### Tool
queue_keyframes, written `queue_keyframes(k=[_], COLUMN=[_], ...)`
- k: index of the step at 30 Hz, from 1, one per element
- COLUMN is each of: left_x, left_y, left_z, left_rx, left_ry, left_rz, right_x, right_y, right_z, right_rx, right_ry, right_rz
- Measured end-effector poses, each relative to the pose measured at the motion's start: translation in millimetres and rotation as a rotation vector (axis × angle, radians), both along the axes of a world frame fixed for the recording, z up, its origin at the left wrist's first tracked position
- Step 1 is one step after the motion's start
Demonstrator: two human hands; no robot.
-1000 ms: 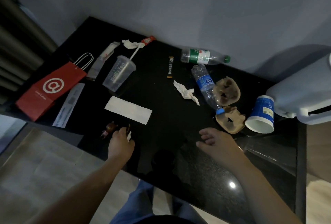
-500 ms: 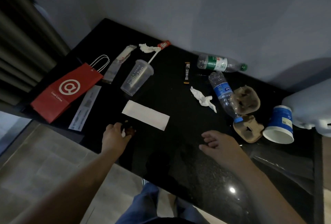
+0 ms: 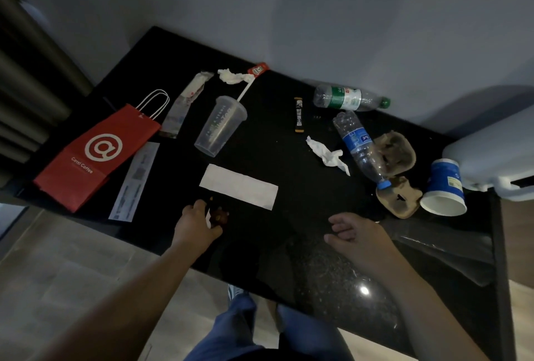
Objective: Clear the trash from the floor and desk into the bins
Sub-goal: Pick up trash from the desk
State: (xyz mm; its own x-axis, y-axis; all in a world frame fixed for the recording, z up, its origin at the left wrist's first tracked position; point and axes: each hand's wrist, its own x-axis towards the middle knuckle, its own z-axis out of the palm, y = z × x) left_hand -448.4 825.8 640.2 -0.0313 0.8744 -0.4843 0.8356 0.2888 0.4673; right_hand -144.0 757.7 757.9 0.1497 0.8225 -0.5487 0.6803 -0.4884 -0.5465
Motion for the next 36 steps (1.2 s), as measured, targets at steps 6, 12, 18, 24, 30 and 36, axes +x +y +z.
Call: queue_keyframes(k=[6, 12, 18, 24, 30, 36], left_x=[2.2, 19.2, 38.5, 45.1, 44.7, 51.3], left_y=[3.9, 25.1, 55.0, 69.1, 80.4, 88.1], left_z=[3.0, 13.2, 18.1, 12.1, 6.7, 5.3], left_rx=[0.025, 0.047, 0.044, 0.125, 0.162, 0.081], left_ry=[-0.143, -0.271, -0.244, -0.083, -0.034, 0.046], left_rz=[0.018, 0.033, -0.089, -0.213, -0.370, -0.459], right_x=[3.1, 14.3, 26.5, 40.2, 45.9, 47.8], right_y=[-2.7, 10.3, 15.8, 16.6, 20.1, 24.2], right_z=[0.4, 1.4, 0.7, 0.5, -1.0, 3.1], right_rx=[-0.015, 0.004, -0.007, -0.007, -0.017, -0.026], right_ry=[0.007, -0.004, -0.007, -0.022, -0.025, -0.029], right_rz=[-0.013, -0.009, -0.008, -0.042, -0.044, -0.040])
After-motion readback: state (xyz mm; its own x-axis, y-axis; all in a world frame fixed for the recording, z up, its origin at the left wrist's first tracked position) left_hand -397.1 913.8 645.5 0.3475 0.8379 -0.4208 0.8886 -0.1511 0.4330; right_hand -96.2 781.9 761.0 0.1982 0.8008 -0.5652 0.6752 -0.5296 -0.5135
